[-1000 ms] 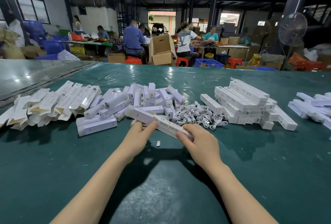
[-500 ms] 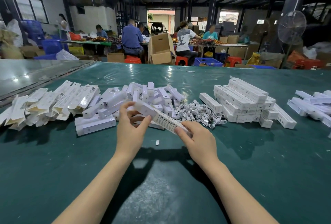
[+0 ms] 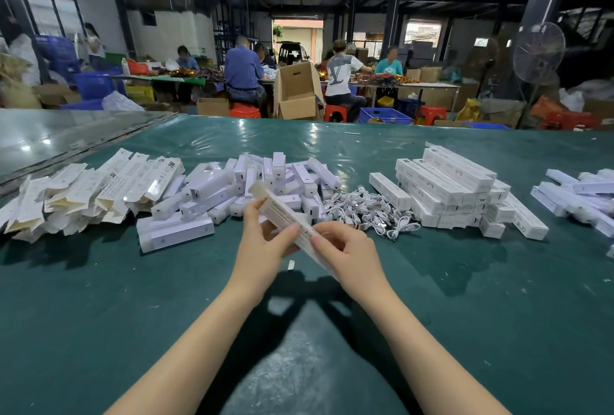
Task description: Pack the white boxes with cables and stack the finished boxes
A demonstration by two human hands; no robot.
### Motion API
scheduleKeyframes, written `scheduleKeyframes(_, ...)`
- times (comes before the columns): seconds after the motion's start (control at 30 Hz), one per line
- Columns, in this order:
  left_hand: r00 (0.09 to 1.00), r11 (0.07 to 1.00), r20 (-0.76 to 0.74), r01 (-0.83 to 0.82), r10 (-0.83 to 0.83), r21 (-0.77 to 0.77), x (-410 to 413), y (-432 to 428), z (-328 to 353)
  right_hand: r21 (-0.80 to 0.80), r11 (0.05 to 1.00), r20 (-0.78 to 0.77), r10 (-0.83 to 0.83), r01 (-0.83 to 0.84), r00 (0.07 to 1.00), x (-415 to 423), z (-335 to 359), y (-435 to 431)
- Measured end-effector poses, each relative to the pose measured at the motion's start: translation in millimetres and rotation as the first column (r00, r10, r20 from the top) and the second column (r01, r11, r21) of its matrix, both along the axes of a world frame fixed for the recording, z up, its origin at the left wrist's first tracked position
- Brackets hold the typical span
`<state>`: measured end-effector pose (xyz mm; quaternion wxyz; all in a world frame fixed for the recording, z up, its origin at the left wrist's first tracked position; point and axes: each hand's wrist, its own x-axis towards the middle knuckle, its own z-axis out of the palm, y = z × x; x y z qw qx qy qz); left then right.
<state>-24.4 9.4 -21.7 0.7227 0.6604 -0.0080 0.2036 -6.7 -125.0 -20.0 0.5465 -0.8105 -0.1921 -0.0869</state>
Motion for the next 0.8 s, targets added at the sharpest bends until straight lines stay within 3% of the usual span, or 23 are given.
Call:
scheduleKeyframes(0.07,0.999,0.984,-0.026,-0.046,0.043,-0.170,3,1,0,0.256,0.950,-0.231,0.240,-0.179,0.943,-3,5,3)
scheduleKeyframes(0.13,0.988,0.953,-0.153,-0.075,0.030,-0.294,5,2,0,0.404,0.874,-0.305,0.408,-0.271,0.860,-4,7,5)
scheduleKeyframes(0.17,0.976,0.945,-0.215,-0.058,-0.013,-0.322,5,3,1,0.337,0.904,-0.273,0.362,-0.264,0.891,-1,7,4)
scheduleKeyframes(0.23,0.967,0.958,-0.244,-0.001,-0.073,-0.288,3,5,3,-0.042,0.997,-0.067,0.066,-0.069,0.996,13,3,-9)
scheduleKeyframes(0.3,0.973,0.999,-0.228,0.037,-0.045,-0.040,-1,11,9,-0.449,0.867,0.147,-0.167,0.216,0.975,31,-4,-38)
scheduleKeyframes(0.33,0.975,0.978,-0.221,0.044,0.003,0.206,-4,15,13,-0.586,0.758,0.157,-0.240,0.287,0.958,39,-10,-53)
scheduleKeyframes(0.37,0.977,0.876,-0.207,0.064,0.042,0.478,-6,19,15,-0.693,0.659,0.113,-0.301,0.292,0.947,44,-16,-66)
scheduleKeyframes(0.43,0.965,0.533,-0.263,0.214,0.017,0.819,-8,25,13,-0.804,0.559,-0.002,-0.342,0.202,0.940,48,-27,-77)
scheduleKeyframes(0.47,0.946,0.380,-0.325,0.299,0.002,0.875,-9,25,12,-0.814,0.555,-0.032,-0.335,0.170,0.942,50,-31,-76)
scheduleKeyframes(0.53,0.917,0.231,-0.400,0.387,0.011,0.893,-11,21,8,-0.803,0.563,-0.002,-0.330,0.195,0.944,53,-34,-71)
scheduleKeyframes(0.67,0.974,0.173,-0.214,0.198,0.080,0.965,-8,18,2,-0.585,0.686,0.136,-0.443,0.432,0.886,50,-27,-70)
scheduleKeyframes(0.73,0.982,0.208,-0.186,0.178,0.021,0.962,-9,15,-2,-0.514,0.727,0.135,-0.455,0.455,0.880,45,-23,-69)
scheduleKeyframes(0.8,0.981,0.174,-0.192,0.195,-0.033,0.965,-10,11,-6,-0.498,0.762,0.127,-0.410,0.415,0.903,44,-22,-67)
